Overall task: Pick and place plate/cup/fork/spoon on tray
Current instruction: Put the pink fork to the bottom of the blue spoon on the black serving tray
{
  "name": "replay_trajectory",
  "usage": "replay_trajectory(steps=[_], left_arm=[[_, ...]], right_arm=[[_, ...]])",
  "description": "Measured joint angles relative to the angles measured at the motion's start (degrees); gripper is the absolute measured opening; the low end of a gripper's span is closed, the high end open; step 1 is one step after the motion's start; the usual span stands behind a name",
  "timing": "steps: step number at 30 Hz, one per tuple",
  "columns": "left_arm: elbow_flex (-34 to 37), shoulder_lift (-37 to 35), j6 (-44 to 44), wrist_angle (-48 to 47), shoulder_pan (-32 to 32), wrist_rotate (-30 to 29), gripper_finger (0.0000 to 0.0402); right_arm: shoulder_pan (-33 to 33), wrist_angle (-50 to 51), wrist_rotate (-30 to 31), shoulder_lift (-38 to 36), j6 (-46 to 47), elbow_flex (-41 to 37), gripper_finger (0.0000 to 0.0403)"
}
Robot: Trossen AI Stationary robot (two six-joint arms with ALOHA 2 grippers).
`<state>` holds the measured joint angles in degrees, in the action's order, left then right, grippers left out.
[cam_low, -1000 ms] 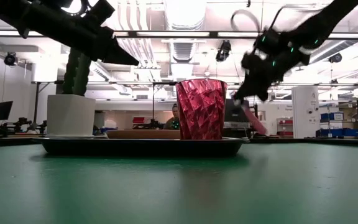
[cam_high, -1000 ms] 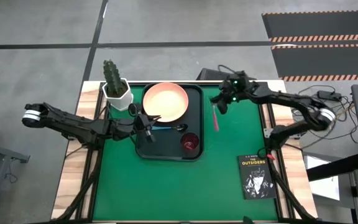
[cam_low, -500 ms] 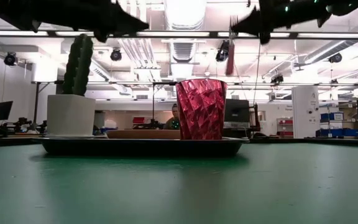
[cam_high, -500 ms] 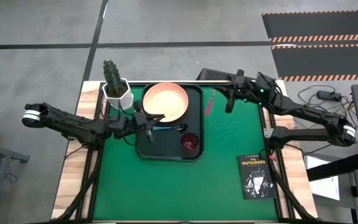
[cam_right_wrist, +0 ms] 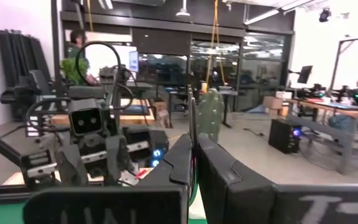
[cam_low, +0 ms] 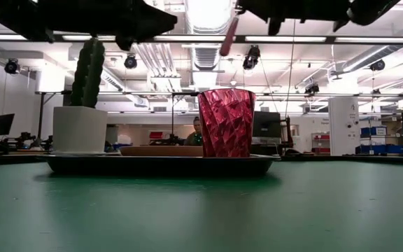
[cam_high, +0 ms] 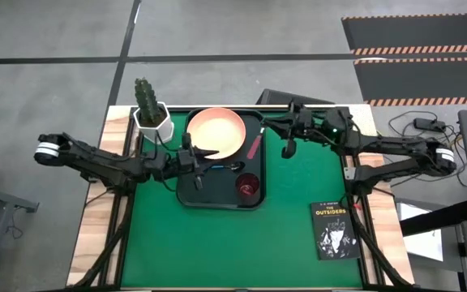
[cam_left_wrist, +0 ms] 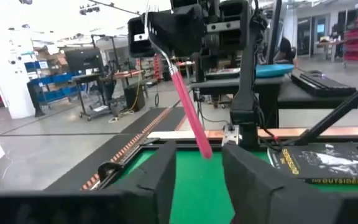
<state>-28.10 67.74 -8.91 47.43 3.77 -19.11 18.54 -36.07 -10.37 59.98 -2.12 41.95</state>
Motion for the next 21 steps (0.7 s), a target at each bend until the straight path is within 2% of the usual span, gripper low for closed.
replay_trajectory(steps=[4,8,17,21], left_arm=[[-0.43,5.51,0.03,6.8,0.0,0.15,0.0144],[-1.25,11.34,0.08,14.16,-0.02,0.15,0.0161],[-2.74,21.2,2.84,25.14,-0.79,-0.85,0.0164],[-4.41,24.07,4.06,25.88,-0.81,-0.7,0.0164]], right_arm=[[-1.49,-5.88,0.0,4.39,-0.02,0.0,0.0008],[-2.83,-10.95,0.02,8.21,-0.92,0.0,0.0008],[-5.46,-15.74,-0.07,12.54,-3.51,0.74,0.0008],[-6.26,-16.07,-0.04,13.3,-4.91,1.35,0.0008]])
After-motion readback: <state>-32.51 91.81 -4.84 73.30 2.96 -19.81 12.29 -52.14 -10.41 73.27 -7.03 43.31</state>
